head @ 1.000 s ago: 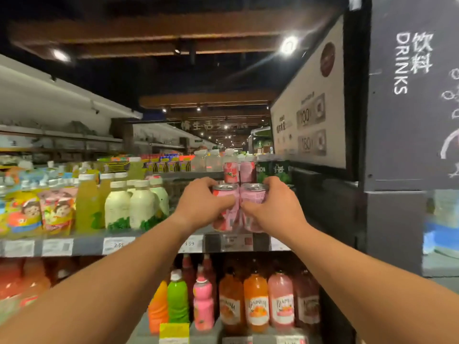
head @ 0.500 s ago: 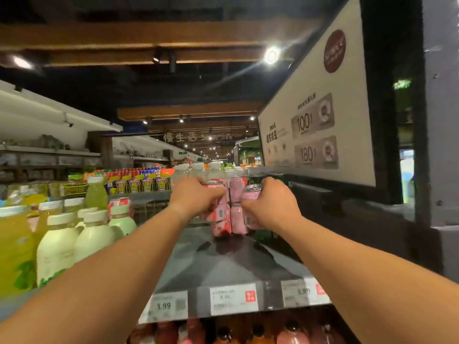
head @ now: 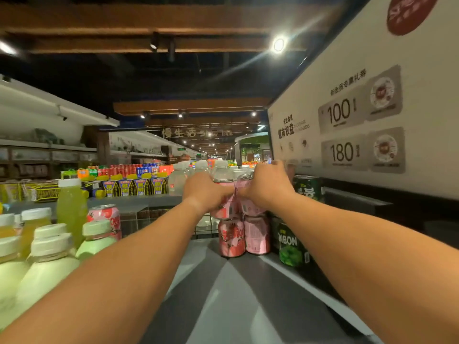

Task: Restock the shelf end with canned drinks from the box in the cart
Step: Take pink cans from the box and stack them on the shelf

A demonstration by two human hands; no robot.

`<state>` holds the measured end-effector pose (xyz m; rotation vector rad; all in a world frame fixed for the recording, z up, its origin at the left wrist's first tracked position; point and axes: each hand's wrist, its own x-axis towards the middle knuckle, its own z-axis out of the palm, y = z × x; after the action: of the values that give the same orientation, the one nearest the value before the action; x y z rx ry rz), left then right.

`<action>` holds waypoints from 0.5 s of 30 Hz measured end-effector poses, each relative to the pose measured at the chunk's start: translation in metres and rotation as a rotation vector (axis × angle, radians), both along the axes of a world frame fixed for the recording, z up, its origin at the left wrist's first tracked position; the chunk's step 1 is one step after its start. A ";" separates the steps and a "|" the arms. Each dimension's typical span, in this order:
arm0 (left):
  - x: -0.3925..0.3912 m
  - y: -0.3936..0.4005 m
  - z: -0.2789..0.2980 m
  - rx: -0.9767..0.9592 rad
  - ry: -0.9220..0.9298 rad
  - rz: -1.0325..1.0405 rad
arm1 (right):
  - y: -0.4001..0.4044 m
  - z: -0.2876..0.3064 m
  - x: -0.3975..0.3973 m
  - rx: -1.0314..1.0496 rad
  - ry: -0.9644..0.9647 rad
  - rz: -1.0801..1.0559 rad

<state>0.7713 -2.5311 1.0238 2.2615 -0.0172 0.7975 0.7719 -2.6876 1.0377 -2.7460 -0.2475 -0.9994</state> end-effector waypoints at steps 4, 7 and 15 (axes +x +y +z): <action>0.015 0.002 -0.006 0.000 0.045 -0.003 | 0.005 -0.005 0.021 -0.103 0.050 -0.064; 0.024 0.003 -0.006 -0.046 0.031 -0.016 | 0.009 -0.007 0.039 -0.176 0.037 -0.108; 0.035 0.004 -0.015 -0.101 -0.011 -0.105 | -0.004 -0.011 0.057 -0.200 0.039 -0.129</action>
<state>0.8066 -2.5274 1.0084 2.1421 -0.0976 0.7393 0.8287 -2.6912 1.0263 -2.9928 -0.1742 -1.0015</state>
